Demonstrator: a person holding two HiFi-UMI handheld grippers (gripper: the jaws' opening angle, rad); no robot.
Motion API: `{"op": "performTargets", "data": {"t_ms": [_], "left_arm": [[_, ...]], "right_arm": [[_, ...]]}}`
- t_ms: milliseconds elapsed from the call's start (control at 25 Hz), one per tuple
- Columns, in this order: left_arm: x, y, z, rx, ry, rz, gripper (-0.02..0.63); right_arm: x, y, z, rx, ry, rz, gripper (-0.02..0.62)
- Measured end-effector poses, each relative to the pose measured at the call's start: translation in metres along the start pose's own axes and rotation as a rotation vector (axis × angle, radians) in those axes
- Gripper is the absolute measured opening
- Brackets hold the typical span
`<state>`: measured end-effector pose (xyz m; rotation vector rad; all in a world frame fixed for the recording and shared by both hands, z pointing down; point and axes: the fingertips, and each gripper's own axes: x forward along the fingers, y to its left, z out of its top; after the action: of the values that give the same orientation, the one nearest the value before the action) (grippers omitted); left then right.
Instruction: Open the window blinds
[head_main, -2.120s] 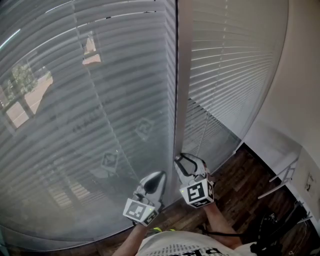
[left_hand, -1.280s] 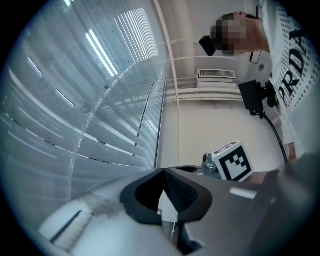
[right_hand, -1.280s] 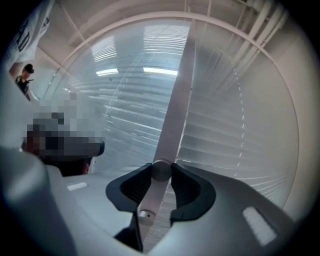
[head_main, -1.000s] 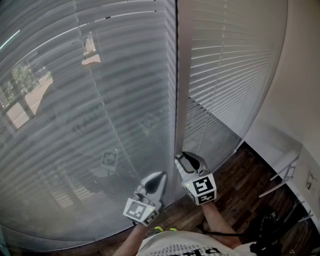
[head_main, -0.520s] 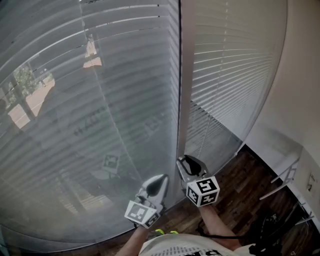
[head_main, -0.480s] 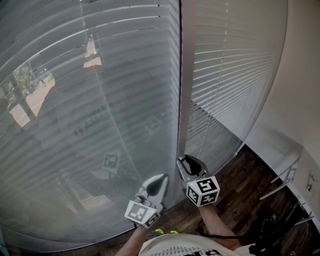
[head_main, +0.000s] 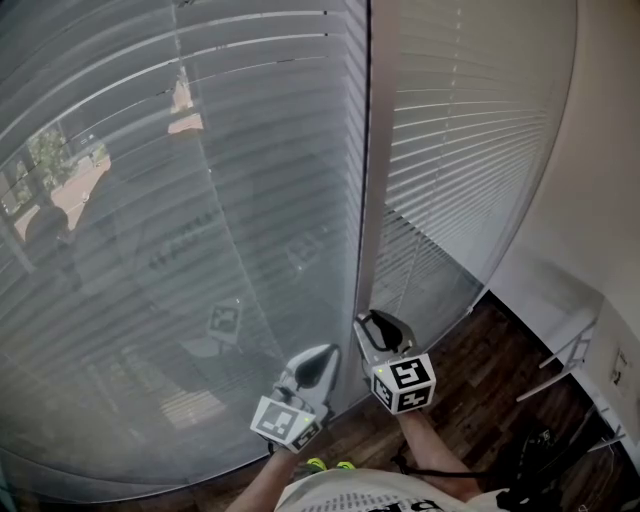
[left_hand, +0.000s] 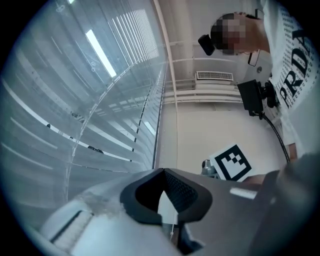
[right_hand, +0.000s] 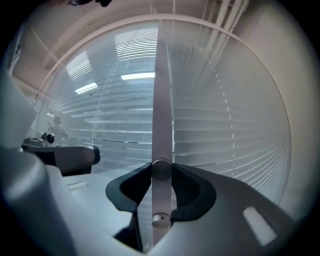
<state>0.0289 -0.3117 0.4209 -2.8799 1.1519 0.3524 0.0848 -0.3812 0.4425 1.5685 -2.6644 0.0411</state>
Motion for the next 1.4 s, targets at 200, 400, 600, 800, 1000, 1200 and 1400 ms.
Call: {"op": "performTargets", "data": {"t_ms": [200, 400, 600, 800, 1000, 1200, 1400], "left_arm": [[0.001, -0.002, 0.0, 0.0, 0.004, -0.009, -0.008], [0.004, -0.001, -0.002, 0.007, 0.014, -0.007, -0.008], [0.008, -0.001, 0.005, -0.01, -0.022, -0.003, -0.008], [0.007, 0.002, -0.001, 0.01, -0.005, -0.001, -0.008], [0.008, 0.003, -0.001, 0.017, -0.012, 0.002, -0.008], [0.009, 0.001, 0.0, 0.008, -0.01, 0.01, -0.008], [0.008, 0.0, 0.0, 0.014, -0.016, 0.003, -0.008]], "right_arm": [[-0.004, 0.01, 0.006, -0.413, 0.075, -0.013, 0.126], [-0.002, 0.016, 0.004, -0.724, 0.123, 0.016, 0.126], [0.002, 0.015, -0.001, -0.922, 0.172, -0.007, 0.126], [0.003, 0.015, -0.003, -1.071, 0.153, -0.055, 0.123], [0.003, 0.015, -0.002, -1.05, 0.141, -0.059, 0.123], [0.003, 0.014, -0.002, -0.982, 0.13, -0.05, 0.124], [0.002, 0.014, -0.001, -0.911, 0.119, -0.043, 0.124]]}}
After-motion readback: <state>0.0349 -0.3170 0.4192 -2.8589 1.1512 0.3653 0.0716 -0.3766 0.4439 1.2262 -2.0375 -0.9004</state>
